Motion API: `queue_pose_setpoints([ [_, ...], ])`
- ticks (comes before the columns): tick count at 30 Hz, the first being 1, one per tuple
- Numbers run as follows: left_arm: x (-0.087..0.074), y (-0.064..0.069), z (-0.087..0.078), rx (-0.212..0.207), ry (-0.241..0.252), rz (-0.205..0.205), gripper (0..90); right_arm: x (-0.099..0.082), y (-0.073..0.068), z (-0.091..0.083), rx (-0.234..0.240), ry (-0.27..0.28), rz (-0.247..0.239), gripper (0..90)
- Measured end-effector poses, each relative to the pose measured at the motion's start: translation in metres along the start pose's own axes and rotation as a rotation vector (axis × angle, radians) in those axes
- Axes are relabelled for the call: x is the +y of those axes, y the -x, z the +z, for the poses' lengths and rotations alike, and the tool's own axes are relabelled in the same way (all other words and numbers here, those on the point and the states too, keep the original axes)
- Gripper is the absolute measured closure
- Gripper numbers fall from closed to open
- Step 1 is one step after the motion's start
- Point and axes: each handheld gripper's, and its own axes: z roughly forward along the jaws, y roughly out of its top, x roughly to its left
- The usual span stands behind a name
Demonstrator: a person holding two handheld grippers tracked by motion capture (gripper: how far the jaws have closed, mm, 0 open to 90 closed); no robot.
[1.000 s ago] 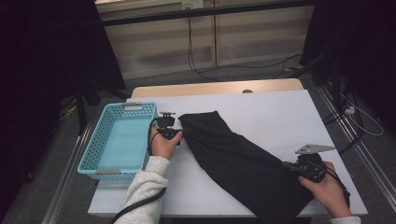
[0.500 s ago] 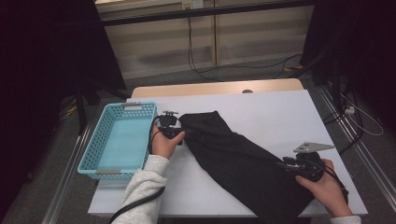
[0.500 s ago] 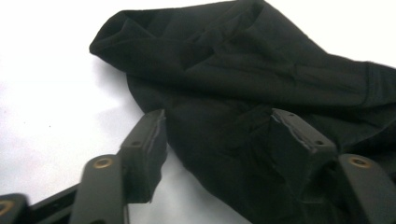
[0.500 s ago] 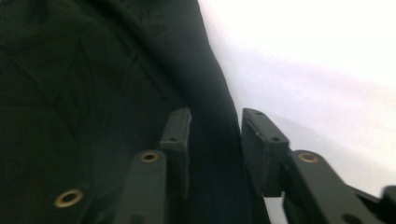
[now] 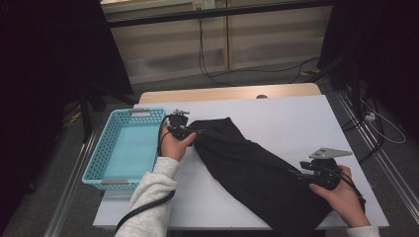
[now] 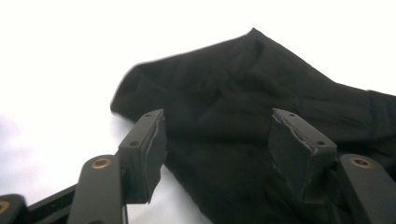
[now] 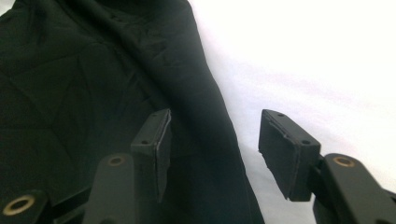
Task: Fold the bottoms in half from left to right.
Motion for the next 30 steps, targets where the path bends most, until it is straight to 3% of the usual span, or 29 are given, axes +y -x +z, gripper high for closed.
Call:
queue_pose_setpoints([
  [9, 0.003, -0.002, 0.032, 0.012, -0.017, 0.045, 48.7, -0.002, -0.001, 0.000, 0.008, -0.005, -0.003, 42.5],
  [11, 0.002, -0.002, 0.038, 0.007, -0.031, 0.029, 49.3, -0.002, -0.001, 0.000, 0.008, -0.008, -0.002, 42.5],
  [14, 0.002, -0.002, 0.044, 0.011, -0.026, 0.054, 54.1, -0.003, -0.001, 0.001, 0.009, -0.009, -0.007, 42.4],
  [17, 0.004, 0.001, 0.046, 0.002, -0.029, 0.048, 60.6, -0.004, -0.002, 0.002, 0.012, -0.013, -0.006, 42.3],
  [19, 0.005, 0.003, 0.048, -0.001, -0.041, 0.052, 70.7, -0.004, -0.003, 0.003, 0.012, -0.019, -0.009, 42.4],
  [24, 0.008, 0.006, 0.051, -0.041, -0.074, 0.012, 86.3, -0.004, -0.003, 0.002, 0.013, -0.019, -0.007, 42.3],
  [30, 0.010, 0.006, 0.052, -0.038, -0.073, 0.005, 90.0, -0.005, -0.003, 0.003, 0.014, -0.024, -0.009, 42.0],
])
